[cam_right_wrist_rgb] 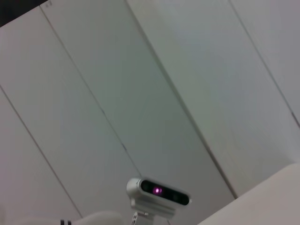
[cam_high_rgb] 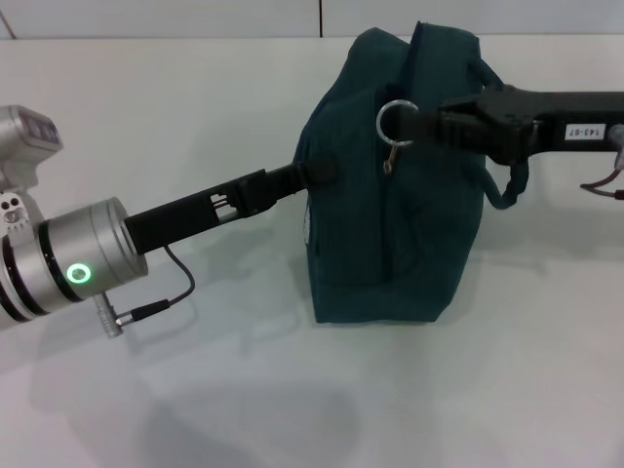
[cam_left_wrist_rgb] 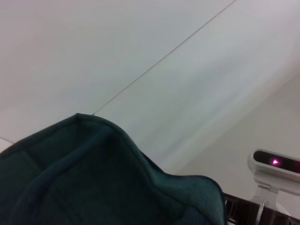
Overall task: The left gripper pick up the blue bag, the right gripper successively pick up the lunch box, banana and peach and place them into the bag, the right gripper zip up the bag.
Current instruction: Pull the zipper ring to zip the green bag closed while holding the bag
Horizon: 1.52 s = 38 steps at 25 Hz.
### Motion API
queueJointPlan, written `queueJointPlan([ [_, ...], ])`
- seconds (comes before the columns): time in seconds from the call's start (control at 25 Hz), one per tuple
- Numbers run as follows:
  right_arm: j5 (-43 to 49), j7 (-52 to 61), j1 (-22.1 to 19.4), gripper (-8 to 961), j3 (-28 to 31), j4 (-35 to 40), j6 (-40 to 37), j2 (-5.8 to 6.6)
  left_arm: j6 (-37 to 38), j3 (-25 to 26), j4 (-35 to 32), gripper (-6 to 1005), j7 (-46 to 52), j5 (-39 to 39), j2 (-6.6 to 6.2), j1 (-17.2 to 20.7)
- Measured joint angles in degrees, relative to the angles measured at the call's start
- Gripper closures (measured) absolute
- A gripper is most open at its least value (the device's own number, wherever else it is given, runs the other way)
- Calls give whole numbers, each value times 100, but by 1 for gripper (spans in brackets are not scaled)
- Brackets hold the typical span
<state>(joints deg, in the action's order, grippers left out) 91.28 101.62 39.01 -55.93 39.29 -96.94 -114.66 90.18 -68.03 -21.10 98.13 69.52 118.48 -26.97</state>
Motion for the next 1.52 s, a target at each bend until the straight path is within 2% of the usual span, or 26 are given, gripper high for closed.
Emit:
queueJointPlan([
  [0.36, -13, 42, 5, 946, 114, -1, -16, 46, 8, 2, 0, 914, -22, 0, 46, -32],
  [0.88, -14, 49, 44, 946, 118, -9, -20, 17, 110, 44, 52, 944, -22, -108, 73, -53],
  [1.52, -90, 92, 46, 946, 180, 10, -47, 82, 142, 44, 69, 945, -22, -262, 85, -23],
])
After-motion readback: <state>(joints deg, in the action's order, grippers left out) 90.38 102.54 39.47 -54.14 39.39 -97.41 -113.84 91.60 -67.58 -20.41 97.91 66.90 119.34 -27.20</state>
